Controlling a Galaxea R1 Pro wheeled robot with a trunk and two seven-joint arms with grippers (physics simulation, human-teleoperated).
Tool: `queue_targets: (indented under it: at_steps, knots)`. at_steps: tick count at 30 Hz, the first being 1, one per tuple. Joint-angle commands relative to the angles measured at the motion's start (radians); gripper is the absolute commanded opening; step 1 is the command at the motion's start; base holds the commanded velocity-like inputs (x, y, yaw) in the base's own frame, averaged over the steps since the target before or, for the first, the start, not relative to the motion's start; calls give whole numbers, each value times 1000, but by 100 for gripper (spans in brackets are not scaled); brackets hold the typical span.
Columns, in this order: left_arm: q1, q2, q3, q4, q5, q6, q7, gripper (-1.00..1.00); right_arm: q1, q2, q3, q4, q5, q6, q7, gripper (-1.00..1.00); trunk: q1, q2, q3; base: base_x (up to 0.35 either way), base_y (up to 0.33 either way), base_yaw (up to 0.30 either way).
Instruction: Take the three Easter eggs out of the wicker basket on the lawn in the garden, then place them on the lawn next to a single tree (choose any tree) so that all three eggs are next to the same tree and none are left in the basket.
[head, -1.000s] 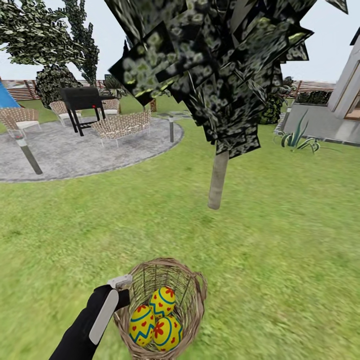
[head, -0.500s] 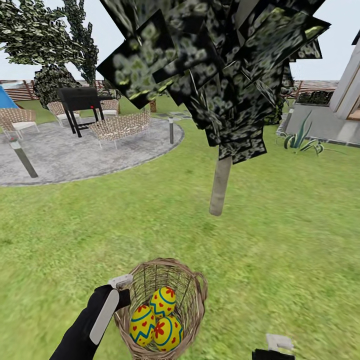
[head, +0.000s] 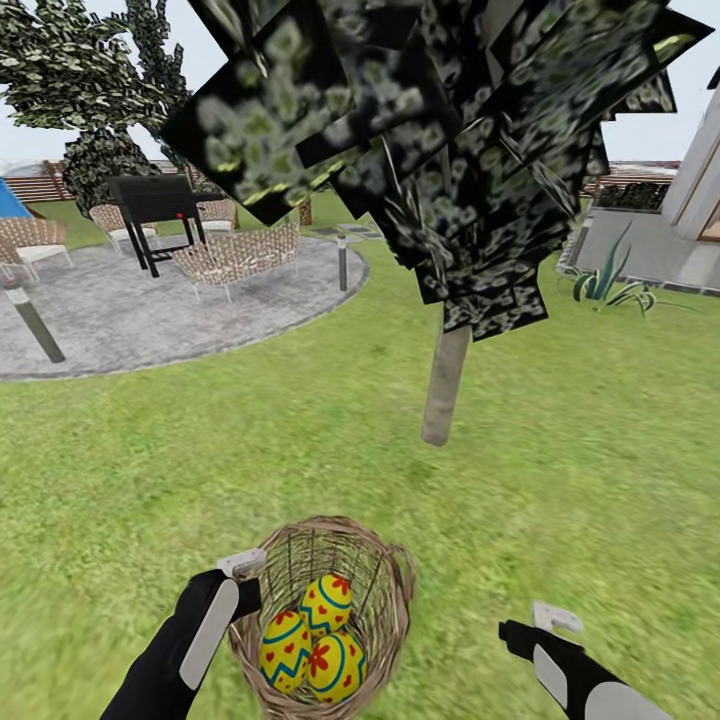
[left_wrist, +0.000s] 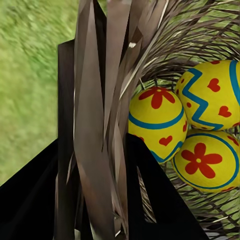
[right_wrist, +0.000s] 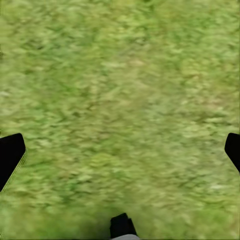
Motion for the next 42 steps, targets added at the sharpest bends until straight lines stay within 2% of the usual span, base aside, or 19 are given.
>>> queue_targets:
  at_steps: [1, 9, 32, 37, 42]
  knots:
    - [0, 0, 0, 0, 3, -2, 0, -100, 0, 0, 0, 0, 0, 0, 0, 100, 0, 0, 0, 332, 0, 0]
    - [0, 2, 0, 0, 4, -2, -1, -100, 0, -2, 0, 0, -2, 0, 3, 100, 0, 0, 6, 332, 0, -196]
    - [0, 0, -2, -3, 5, -6, 0, -100, 0, 1, 0, -1, 3, 0, -2, 100, 0, 0, 6, 313, 0, -1]
    - [0, -34, -3, -12, 5, -3, 8, -100, 0, 1, 0, -1, 3, 1, 0, 100, 0, 0, 6, 6, 0, 0]
    - [0, -36, -1, -16, 6, 3, 8, -100, 0, 1, 0, 0, 3, 0, 2, 100, 15, -28, -7, 0, 0, 0]
